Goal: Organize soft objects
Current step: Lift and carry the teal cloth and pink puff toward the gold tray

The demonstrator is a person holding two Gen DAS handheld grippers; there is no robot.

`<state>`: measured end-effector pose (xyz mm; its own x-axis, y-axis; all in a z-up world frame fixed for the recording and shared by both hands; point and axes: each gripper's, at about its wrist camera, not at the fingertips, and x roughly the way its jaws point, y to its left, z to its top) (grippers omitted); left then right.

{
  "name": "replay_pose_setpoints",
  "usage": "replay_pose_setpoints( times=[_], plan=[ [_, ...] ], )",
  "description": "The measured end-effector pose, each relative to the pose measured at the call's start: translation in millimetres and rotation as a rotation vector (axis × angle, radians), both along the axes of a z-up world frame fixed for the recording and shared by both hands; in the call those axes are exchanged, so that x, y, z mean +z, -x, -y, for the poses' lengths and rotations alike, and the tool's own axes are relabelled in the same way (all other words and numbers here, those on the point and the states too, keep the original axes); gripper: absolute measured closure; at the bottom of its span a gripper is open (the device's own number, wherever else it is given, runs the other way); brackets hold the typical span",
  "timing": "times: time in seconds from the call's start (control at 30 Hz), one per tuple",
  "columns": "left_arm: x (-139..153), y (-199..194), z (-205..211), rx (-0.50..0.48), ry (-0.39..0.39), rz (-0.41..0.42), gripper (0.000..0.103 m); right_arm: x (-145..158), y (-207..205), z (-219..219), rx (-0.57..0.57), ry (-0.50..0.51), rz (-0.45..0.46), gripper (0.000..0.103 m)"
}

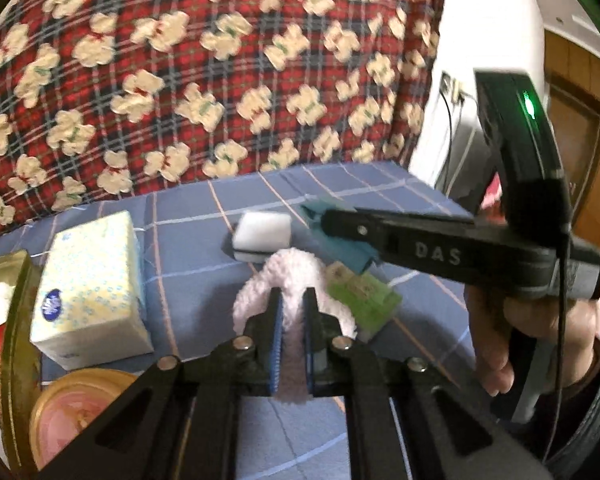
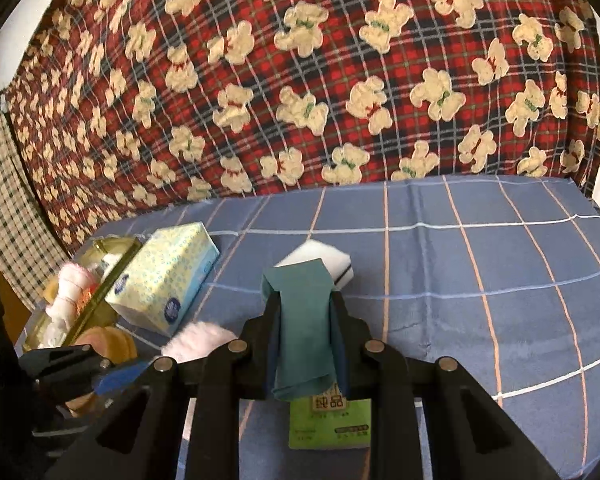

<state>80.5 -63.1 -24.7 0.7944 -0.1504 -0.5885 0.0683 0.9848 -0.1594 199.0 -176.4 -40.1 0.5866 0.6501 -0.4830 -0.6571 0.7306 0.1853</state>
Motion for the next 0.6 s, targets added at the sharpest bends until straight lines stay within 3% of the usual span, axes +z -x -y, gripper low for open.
replay_pose_setpoints(
  times=[0.3, 0.6],
  plan=[
    [29, 17, -29, 0.158, -0.033, 0.152, 0.097, 13, 10, 2, -0.021, -0.107, 0.081, 0.078],
    [33, 18, -50, 0.213, -0.067, 0.170, 0.097, 36, 30, -16, -0.019, -0.188, 0.198, 0.078]
  ],
)
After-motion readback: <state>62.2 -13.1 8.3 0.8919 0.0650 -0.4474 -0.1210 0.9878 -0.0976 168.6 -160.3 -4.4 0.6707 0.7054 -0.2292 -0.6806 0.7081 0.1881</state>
